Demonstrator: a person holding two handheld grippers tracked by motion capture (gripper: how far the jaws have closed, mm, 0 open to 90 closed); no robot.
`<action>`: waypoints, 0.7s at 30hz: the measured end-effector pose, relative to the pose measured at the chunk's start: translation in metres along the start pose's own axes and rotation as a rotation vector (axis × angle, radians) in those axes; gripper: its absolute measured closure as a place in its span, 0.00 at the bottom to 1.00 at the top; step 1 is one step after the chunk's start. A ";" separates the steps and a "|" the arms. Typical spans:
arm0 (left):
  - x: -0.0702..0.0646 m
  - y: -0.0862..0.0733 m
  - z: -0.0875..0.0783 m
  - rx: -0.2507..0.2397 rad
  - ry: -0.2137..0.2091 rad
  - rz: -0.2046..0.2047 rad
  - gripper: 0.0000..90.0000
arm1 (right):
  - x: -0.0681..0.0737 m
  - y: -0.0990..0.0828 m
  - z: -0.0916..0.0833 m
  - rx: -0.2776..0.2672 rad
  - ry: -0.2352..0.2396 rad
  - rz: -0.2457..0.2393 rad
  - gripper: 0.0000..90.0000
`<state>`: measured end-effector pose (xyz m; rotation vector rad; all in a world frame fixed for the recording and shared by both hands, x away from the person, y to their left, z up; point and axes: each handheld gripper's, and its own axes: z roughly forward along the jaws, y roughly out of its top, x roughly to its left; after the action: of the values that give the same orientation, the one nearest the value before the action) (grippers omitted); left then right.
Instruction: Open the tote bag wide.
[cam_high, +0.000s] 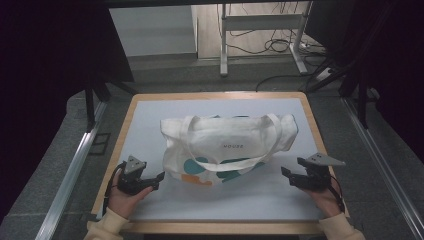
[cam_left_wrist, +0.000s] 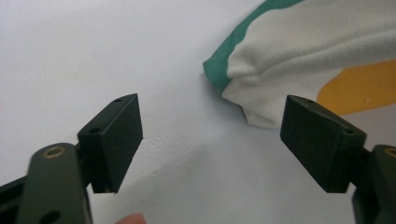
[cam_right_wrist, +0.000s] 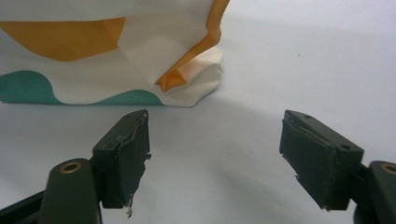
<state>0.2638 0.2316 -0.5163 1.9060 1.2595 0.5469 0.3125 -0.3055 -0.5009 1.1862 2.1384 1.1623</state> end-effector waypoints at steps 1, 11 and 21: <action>0.000 0.000 0.000 -0.007 -0.001 0.006 0.25 | 0.000 0.000 -0.001 -0.003 0.001 0.001 0.29; -0.004 0.006 -0.015 -0.027 -0.058 -0.025 0.27 | 0.001 0.003 -0.006 -0.025 -0.003 0.000 0.29; -0.002 0.008 -0.020 -0.044 -0.072 -0.046 0.26 | 0.003 0.003 -0.004 -0.014 0.004 -0.006 0.29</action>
<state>0.2540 0.2350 -0.4976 1.8389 1.2322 0.4739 0.3099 -0.3042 -0.4960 1.1715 2.1317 1.1768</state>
